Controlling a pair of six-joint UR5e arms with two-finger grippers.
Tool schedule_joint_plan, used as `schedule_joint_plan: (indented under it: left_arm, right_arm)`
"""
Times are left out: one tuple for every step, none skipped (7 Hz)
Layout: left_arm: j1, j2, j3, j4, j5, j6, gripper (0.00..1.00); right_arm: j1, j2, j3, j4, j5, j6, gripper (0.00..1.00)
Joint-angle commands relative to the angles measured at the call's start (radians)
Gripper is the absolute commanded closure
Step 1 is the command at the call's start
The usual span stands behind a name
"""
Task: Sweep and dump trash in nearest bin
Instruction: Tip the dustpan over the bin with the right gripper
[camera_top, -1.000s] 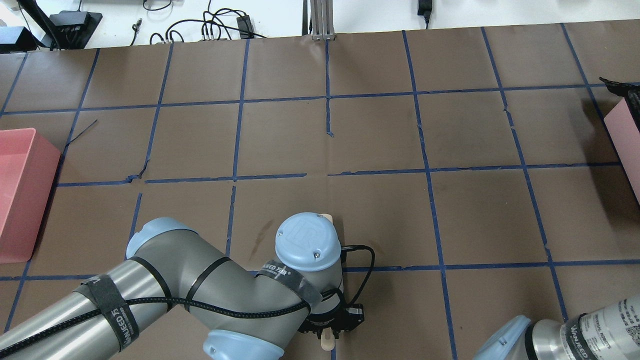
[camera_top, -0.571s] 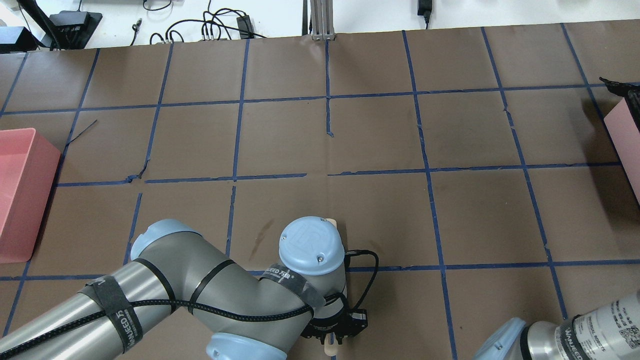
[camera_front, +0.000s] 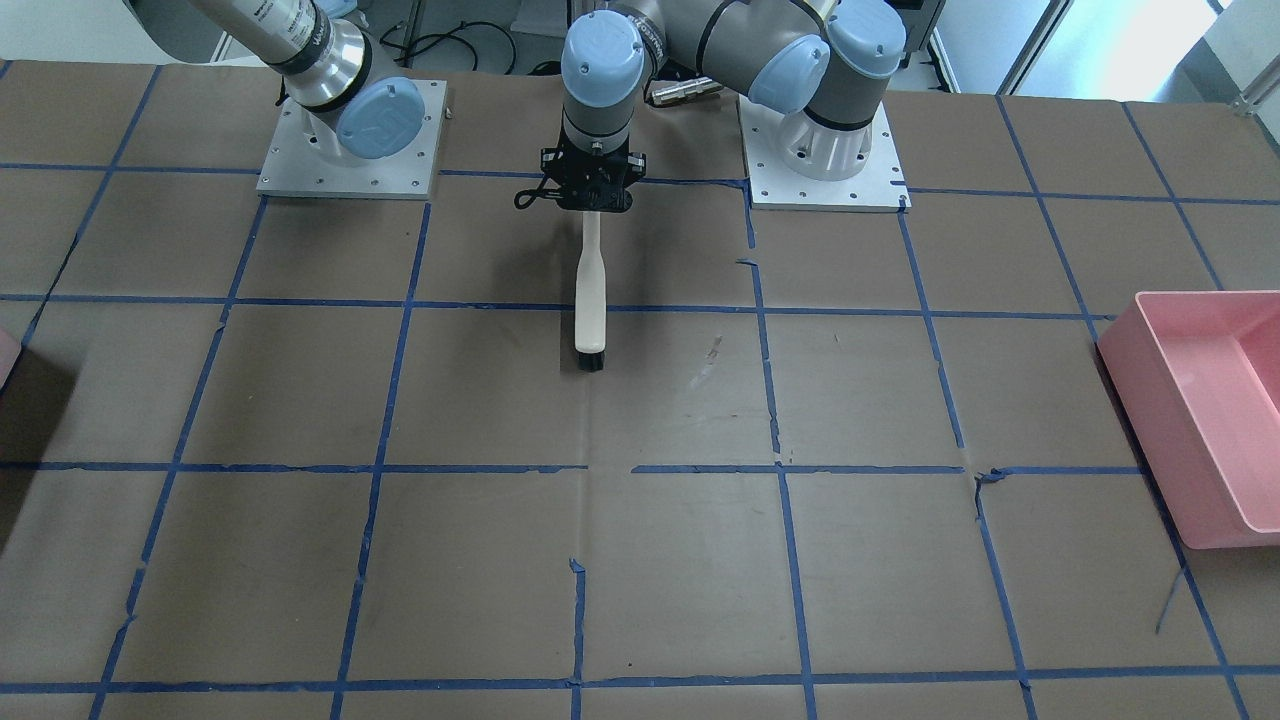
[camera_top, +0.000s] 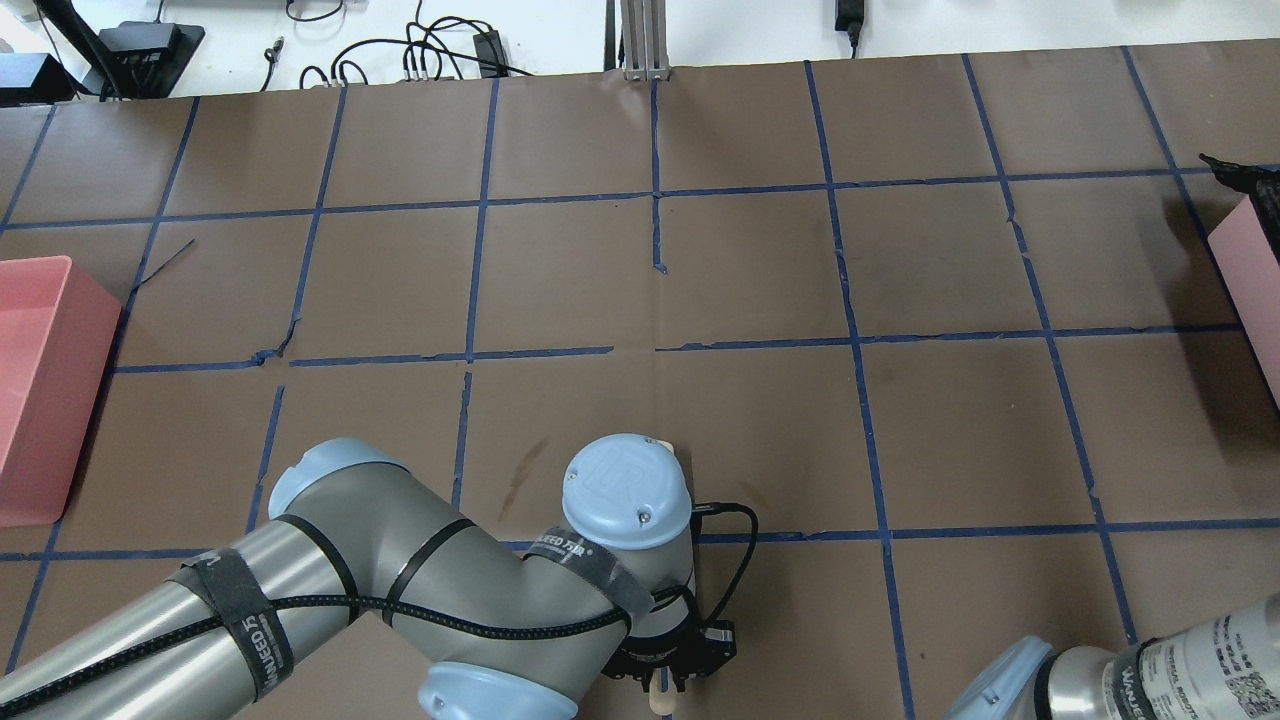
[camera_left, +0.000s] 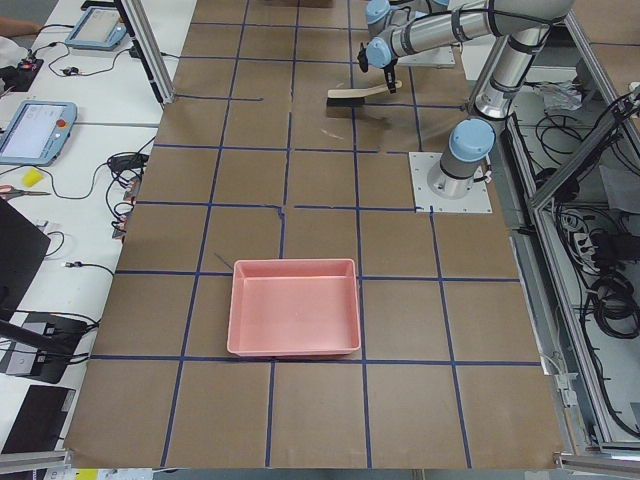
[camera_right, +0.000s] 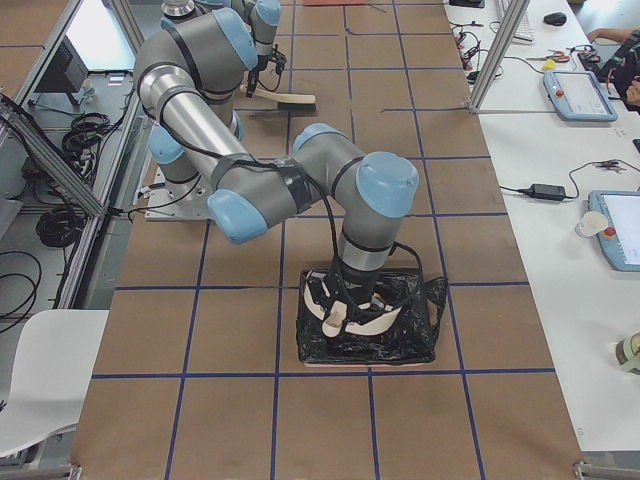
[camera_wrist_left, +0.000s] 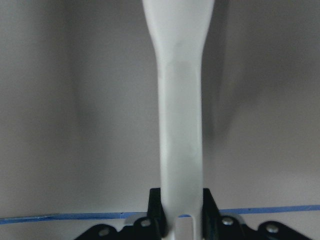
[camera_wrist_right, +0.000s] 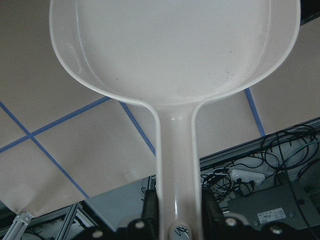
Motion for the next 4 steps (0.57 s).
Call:
schedule_joint_plan:
  left_arm:
    - [0.0, -0.002, 0.001, 0.002, 0.001, 0.002, 0.14]
    - [0.0, -0.002, 0.001, 0.002, 0.0, 0.005, 0.0]
    - [0.0, -0.002, 0.003, -0.001, -0.009, 0.005, 0.0]
    - [0.0, 0.001, 0.015, -0.006, -0.034, 0.008, 0.0]
  right_arm:
    - [-0.012, -0.085, 0.023, 0.232, 0.166, 0.117, 1.0]
    - [-0.021, -0.114, 0.082, 0.283, 0.262, 0.205, 1.0]
    - [-0.02, -0.168, 0.183, 0.302, 0.363, 0.309, 1.0]
    - [-0.017, -0.252, 0.338, 0.284, 0.49, 0.43, 1.0]
